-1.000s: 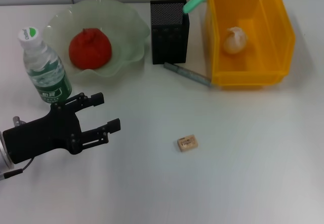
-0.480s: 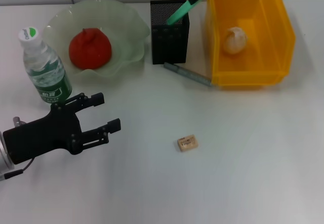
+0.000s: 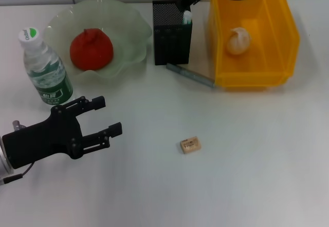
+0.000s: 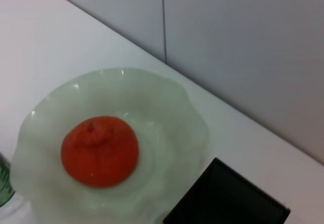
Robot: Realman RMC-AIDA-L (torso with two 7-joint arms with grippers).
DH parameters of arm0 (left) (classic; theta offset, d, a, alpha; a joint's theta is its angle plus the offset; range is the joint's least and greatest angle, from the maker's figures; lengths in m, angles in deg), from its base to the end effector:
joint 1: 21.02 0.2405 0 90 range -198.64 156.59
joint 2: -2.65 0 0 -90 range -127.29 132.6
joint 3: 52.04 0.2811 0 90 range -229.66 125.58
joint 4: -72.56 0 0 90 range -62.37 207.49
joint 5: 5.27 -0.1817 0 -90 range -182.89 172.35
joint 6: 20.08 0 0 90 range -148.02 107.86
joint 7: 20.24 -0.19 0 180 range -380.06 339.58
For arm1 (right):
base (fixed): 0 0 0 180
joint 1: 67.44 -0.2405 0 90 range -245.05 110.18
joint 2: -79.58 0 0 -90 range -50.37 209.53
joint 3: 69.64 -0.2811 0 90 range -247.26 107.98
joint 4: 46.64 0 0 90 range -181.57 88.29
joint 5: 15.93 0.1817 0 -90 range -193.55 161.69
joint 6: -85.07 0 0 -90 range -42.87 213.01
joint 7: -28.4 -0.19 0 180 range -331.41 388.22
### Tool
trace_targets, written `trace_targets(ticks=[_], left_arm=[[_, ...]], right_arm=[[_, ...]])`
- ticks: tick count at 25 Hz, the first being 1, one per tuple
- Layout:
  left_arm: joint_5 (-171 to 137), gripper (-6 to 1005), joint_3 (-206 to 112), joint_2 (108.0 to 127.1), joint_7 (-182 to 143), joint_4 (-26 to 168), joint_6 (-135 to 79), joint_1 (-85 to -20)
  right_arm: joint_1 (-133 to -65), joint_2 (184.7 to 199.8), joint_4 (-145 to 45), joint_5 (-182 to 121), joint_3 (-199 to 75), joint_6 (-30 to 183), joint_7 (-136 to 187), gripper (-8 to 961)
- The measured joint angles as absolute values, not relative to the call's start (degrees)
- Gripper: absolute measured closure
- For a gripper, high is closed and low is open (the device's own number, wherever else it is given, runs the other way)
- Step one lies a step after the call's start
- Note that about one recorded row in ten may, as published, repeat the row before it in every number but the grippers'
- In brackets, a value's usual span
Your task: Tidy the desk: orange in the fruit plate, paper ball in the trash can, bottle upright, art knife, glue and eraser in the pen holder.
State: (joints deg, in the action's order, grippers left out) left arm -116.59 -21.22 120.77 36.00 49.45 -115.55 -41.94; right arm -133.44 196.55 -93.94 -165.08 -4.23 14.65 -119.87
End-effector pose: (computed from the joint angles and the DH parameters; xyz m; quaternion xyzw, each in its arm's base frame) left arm -0.2842 0.2711 -0.0545 -0.9076 -0.1971 -0.3255 0.1774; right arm 0.0955 0.4785 -0.0598 -0.9216 0.2979 -0.0639 0.2403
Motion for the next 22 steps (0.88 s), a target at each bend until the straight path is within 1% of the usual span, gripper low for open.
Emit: trace_targets(ticks=[4, 5, 6, 7, 8, 10, 11, 12, 15, 16, 17, 21, 22], left_arm=[[-116.67, 198, -21.07, 120.68, 36.05, 49.45, -115.68, -41.94], [-116.8, 198, -20.99, 120.61, 36.07, 49.45, -115.7, -41.94], [-116.84, 198, -20.93, 120.6, 36.05, 49.45, -115.71, -41.94], [-116.88, 198, -20.88, 120.6, 36.05, 49.45, -115.71, -41.94], [-116.9, 198, -20.86, 120.58, 36.06, 49.45, -115.72, -41.94], [-116.9, 198, -20.84, 120.52, 36.08, 49.45, -115.75, -41.94], [-116.9, 198, -20.84, 120.48, 36.1, 49.45, -115.78, -41.94], [-116.9, 198, -20.84, 120.48, 36.1, 49.45, -115.78, -41.94], [-116.92, 197, -20.67, 120.29, 36.13, 49.45, -115.86, -41.94], [-116.94, 197, -20.59, 120.25, 36.13, 49.45, -115.9, -41.94], [-116.94, 197, -20.59, 120.25, 36.13, 49.45, -115.9, -41.94], [-117.05, 197, -19.45, 119.87, 36.03, 49.35, -116.51, -41.77], [-117.05, 197, -19.45, 119.87, 36.03, 49.35, -116.51, -41.77]], right_arm=[[-131.86, 197.36, -96.47, -165.37, -4.29, 16.5, -119.21, 532], [-131.03, 197.72, -97.56, -165.29, -4.38, 17.14, -118.78, 507], [-129.03, 198.48, -100.22, -164.95, -4.53, 18.3, -117.87, 482], [-129.03, 198.48, -100.22, -164.95, -4.53, 18.3, -117.87, 457], [-126.74, 198.84, -102.94, -162.57, -4.26, 19.33, -116.28, 432], [-125.48, 198.9, -104.1, -160.06, -4.08, 19.74, -114.88, 382], [-122.9, 198.86, -105.34, -152.79, -4.15, 19.92, -109.73, 361], [-122.9, 198.86, -105.34, -152.79, -4.15, 19.92, -109.73, 339], [-118.92, 198.57, -105.85, -141.94, -4.67, 18.35, -99.66, 275], [-116.15, 198.02, -105.76, -134.56, -4.95, 14.85, -91.85, 253], [-116.15, 198.02, -105.76, -134.56, -4.95, 14.85, -91.85, 253], [-113.16, 196.63, -104.49, -128.96, -5.09, 4.37, -80.83, 255], [-113.16, 196.63, -104.49, -128.96, -5.09, 4.37, -80.83, 255]])
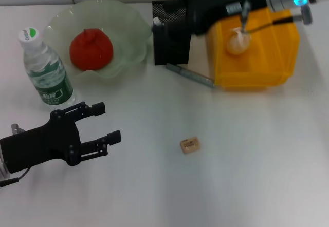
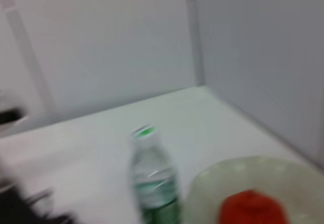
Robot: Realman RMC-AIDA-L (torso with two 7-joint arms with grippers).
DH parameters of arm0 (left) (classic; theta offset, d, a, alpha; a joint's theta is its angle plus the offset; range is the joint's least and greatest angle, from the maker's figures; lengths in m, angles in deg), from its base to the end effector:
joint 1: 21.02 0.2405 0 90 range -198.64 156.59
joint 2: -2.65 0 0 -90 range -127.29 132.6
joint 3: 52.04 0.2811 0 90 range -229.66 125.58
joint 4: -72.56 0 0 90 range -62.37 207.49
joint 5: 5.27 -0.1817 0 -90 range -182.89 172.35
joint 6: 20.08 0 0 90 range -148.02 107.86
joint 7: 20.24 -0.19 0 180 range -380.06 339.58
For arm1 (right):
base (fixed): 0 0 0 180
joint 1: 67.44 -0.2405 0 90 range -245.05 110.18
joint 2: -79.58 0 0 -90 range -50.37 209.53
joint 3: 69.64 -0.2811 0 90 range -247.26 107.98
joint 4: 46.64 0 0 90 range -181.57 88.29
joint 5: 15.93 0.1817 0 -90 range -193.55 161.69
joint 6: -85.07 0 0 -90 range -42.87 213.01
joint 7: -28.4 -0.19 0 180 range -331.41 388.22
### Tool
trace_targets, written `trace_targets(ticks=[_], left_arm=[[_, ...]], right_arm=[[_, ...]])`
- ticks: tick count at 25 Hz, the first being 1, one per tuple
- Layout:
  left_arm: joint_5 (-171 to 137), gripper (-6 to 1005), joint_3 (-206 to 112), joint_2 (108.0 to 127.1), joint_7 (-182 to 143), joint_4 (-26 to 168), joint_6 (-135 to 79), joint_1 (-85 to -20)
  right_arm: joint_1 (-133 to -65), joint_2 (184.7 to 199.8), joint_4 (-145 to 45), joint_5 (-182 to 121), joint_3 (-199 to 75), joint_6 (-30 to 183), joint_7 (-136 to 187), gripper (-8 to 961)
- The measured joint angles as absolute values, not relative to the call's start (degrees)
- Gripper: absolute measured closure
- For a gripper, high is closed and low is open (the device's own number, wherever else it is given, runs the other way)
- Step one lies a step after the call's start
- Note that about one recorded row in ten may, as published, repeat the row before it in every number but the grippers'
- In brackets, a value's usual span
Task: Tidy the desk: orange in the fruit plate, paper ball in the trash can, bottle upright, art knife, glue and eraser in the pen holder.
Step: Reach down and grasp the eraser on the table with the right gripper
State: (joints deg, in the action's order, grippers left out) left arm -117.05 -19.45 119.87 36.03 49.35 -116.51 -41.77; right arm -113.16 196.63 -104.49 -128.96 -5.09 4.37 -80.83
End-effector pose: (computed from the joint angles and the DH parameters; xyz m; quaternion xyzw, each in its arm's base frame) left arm -0.2864 0.2658 -0.0530 -0.9155 -0.1899 -0.3161 0.1609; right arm 0.1093 0.4004 -0.0519 -0.9787 0.1198 0.1382 0.0934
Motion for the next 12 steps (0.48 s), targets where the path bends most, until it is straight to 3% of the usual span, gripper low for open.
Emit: trace_targets(ticks=[7, 12], left_arm=[[-117.07, 197, -19.01, 119.38, 35.88, 49.05, -116.74, -41.68], [-117.07, 197, -18.27, 118.4, 35.7, 49.03, -116.37, -41.48]], right_arm=[[-113.87, 195.91, -103.79, -136.38, -4.42, -6.16, -76.47, 256], [-116.06, 197.03, -102.38, -145.19, -2.88, -8.29, -75.88, 256]])
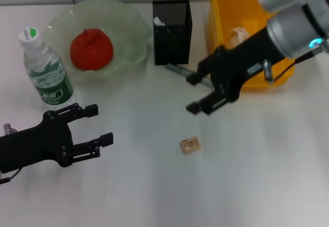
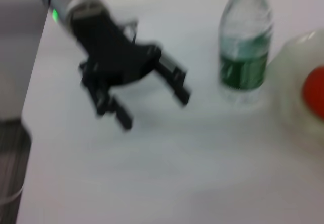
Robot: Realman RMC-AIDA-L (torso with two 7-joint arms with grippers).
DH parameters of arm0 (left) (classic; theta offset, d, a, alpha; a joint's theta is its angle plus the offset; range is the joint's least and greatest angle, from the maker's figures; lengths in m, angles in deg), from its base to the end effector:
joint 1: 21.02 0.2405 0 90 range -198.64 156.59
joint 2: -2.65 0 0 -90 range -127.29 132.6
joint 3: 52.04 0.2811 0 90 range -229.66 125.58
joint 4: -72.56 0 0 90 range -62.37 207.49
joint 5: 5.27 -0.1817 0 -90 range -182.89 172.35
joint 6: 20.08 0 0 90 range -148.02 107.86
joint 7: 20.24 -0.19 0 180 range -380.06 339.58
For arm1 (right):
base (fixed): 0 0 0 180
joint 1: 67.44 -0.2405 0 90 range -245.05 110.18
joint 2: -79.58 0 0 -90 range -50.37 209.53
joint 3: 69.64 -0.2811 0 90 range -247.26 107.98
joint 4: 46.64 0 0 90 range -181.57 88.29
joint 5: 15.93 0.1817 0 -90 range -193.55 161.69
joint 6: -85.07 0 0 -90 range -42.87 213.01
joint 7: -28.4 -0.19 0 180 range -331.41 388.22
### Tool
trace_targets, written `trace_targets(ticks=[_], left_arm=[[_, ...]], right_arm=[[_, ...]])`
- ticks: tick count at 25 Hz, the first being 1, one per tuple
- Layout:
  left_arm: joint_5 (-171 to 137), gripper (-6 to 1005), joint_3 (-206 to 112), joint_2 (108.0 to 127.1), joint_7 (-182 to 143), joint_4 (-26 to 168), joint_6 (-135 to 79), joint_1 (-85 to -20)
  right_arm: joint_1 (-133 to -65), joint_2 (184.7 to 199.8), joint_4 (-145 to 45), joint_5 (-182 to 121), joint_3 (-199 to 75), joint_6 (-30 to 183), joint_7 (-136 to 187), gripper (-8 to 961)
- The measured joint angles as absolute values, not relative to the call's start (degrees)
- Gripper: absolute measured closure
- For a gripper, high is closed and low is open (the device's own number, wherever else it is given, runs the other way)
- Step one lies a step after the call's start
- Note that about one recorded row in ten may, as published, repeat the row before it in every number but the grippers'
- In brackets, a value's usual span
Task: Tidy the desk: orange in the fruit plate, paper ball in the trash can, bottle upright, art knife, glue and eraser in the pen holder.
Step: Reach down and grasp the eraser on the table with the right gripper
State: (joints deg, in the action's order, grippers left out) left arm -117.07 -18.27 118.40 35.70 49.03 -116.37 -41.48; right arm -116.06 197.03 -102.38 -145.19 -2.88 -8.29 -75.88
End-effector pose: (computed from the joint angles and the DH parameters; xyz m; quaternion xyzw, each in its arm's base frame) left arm -0.2947 0.2655 -0.0457 -0.9225 -0.1826 -0.2990 0.1622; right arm 0.1530 0.3634 -0.0731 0.9978 -0.0557 0.0363 0.0075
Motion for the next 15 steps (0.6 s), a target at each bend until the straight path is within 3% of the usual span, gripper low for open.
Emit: trace_targets(ticks=[7, 15], left_arm=[[-117.06, 197, -18.28, 118.58, 35.66, 48.92, -115.35, -41.62], [-117.06, 197, -18.52, 118.8, 35.97, 49.03, -113.98, -41.74]], right_arm=[[-117.16, 198.43, -101.12, -148.33, 4.2, -6.39, -74.64, 257], [-117.82, 198.71, -98.28, -148.93, 11.79, -1.43, -74.71, 261]])
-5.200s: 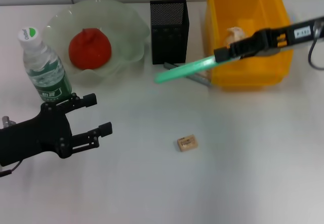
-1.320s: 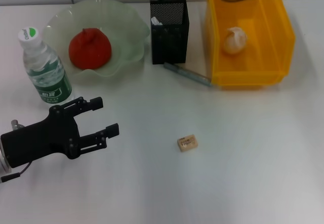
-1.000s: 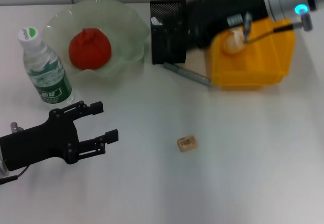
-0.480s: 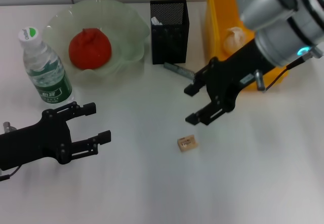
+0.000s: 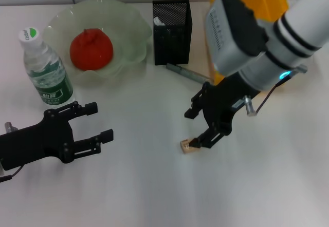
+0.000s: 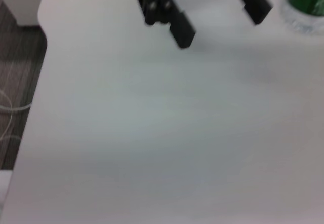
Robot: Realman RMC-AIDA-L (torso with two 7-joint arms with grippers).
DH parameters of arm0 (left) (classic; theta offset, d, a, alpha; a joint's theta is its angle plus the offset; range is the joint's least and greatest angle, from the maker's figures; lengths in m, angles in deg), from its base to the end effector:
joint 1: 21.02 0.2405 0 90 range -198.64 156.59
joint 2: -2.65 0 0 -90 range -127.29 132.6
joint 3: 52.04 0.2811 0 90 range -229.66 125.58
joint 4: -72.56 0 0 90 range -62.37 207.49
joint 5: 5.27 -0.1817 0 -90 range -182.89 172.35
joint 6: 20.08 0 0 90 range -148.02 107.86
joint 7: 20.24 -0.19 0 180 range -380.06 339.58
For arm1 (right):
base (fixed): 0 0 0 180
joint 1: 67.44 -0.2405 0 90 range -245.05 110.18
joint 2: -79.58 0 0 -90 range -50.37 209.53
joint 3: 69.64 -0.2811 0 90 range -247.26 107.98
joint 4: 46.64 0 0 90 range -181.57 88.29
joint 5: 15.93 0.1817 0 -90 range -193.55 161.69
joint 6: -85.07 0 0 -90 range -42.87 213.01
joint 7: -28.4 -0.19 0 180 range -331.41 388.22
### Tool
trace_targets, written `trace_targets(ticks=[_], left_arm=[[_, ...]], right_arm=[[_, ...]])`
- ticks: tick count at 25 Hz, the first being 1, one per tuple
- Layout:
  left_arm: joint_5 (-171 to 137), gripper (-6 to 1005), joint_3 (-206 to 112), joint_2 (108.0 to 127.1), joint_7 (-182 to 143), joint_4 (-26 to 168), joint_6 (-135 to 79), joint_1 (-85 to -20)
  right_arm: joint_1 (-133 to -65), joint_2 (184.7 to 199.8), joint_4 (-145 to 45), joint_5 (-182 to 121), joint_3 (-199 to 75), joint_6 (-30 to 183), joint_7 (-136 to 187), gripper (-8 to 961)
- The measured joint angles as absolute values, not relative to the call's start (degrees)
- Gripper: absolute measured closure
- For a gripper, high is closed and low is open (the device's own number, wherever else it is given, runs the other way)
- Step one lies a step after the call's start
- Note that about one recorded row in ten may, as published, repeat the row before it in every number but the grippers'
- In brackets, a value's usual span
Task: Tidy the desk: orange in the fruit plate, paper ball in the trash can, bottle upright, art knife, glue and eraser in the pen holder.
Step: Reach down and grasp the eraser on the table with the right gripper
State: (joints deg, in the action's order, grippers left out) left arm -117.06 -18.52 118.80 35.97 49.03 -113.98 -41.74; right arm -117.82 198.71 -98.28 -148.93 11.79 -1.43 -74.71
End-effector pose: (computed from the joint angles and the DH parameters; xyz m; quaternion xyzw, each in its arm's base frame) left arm -0.2980 0.2713 -0.0491 -0.9215 -0.1911 -0.2895 0.1747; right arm 0.1704 0.3488 -0.1146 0.9892 0.0133 0.1403 0.0392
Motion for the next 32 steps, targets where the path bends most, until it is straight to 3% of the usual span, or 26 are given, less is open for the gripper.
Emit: trace_targets(ticks=[17, 25, 32], left_arm=[[-117.06, 197, -18.71, 119.08, 35.92, 49.39, -113.86, -41.44], [-117.06, 197, -18.73, 119.28, 35.94, 49.37, -113.86, -41.1], [-116.96, 197, -18.73, 119.28, 36.03, 49.24, -114.03, -40.98]], right_arm=[[-117.93, 199.19, -93.99, -147.39, 21.77, 6.96, -74.52, 280], [-117.89, 199.3, -93.21, -146.42, 23.95, 8.75, -74.51, 474], [-117.88, 199.3, -93.11, -146.34, 24.07, 8.89, -74.51, 500]])
